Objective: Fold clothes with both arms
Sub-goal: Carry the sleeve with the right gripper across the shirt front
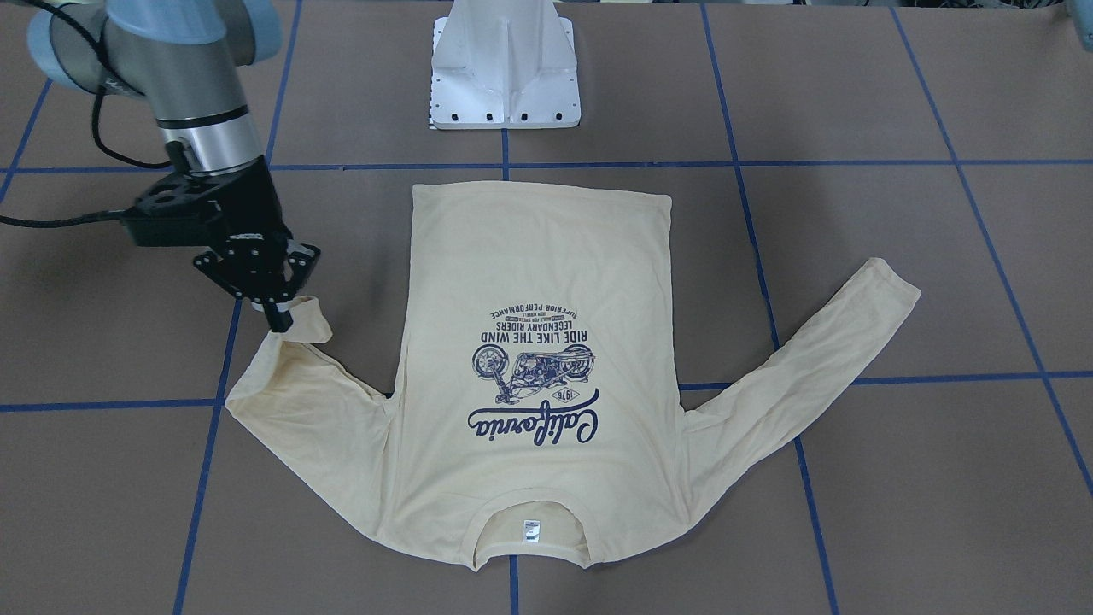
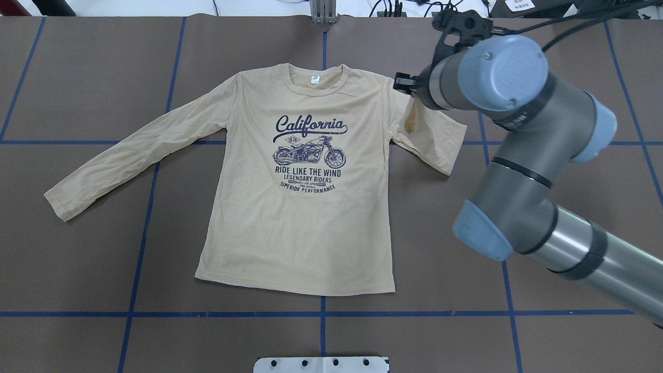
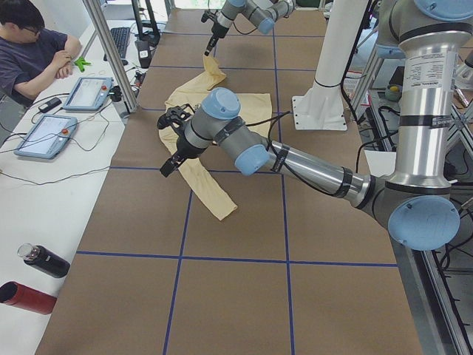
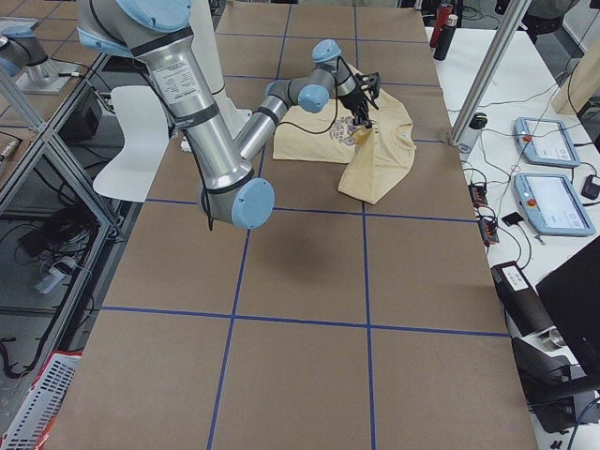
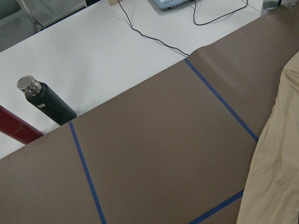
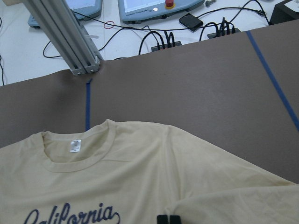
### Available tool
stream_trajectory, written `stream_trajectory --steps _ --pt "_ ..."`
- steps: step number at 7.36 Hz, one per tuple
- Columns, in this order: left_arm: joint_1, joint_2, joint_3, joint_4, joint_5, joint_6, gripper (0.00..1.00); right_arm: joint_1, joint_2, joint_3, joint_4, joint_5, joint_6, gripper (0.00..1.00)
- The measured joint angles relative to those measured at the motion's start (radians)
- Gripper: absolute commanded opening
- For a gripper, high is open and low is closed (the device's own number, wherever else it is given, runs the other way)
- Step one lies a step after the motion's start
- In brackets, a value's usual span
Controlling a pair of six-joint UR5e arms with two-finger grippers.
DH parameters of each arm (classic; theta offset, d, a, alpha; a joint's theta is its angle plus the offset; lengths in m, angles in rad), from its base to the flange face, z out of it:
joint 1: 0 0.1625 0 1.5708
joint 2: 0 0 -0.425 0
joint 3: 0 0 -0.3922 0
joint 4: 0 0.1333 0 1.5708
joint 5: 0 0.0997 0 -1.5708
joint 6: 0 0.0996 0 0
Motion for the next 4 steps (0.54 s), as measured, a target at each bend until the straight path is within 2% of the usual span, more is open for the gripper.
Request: stream_trajectory --steps 2,4 --pt "0.000 0.000 0.001 0.001 0.000 -0.006 1.00 -0.041 0.268 -0.272 -0.014 -0.079 0.034 0.00" --pt "0.000 0.000 0.001 0.001 0.000 -0.016 1.00 -0.080 0.515 -0.590 0.054 -0.162 0.086 0.00"
